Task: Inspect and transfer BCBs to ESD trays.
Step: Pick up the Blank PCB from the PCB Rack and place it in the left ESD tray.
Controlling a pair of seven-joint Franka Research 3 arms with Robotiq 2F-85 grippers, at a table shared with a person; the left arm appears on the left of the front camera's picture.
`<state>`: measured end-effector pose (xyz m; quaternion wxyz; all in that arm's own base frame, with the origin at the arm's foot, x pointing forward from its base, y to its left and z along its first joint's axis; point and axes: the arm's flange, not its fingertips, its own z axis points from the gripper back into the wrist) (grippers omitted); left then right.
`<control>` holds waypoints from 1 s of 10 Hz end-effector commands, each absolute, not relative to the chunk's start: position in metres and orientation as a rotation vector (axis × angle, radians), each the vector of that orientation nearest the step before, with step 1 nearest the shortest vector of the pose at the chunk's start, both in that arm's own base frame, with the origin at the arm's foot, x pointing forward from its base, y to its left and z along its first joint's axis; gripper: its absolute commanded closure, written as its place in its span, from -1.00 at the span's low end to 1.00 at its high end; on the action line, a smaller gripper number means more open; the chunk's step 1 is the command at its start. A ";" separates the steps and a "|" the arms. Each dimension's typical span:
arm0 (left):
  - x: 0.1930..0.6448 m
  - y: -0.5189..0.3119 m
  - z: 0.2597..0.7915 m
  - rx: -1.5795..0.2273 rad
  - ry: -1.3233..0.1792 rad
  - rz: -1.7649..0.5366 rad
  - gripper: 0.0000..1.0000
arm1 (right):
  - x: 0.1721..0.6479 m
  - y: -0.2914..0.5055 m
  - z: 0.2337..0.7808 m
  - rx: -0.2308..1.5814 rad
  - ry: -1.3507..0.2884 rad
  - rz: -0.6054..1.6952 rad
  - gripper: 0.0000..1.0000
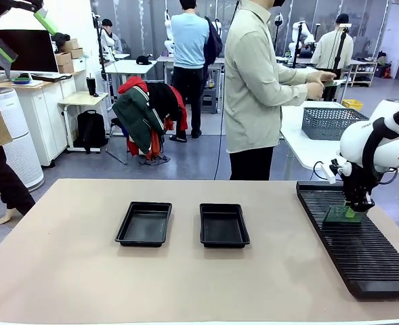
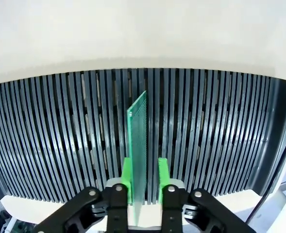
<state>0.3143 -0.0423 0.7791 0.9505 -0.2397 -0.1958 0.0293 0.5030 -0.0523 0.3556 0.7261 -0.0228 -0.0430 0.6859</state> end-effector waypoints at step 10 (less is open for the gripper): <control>0.314 -0.042 0.778 -0.492 -0.398 0.061 -1.00 | 0.499 -0.056 0.358 -0.054 -0.099 1.504 1.00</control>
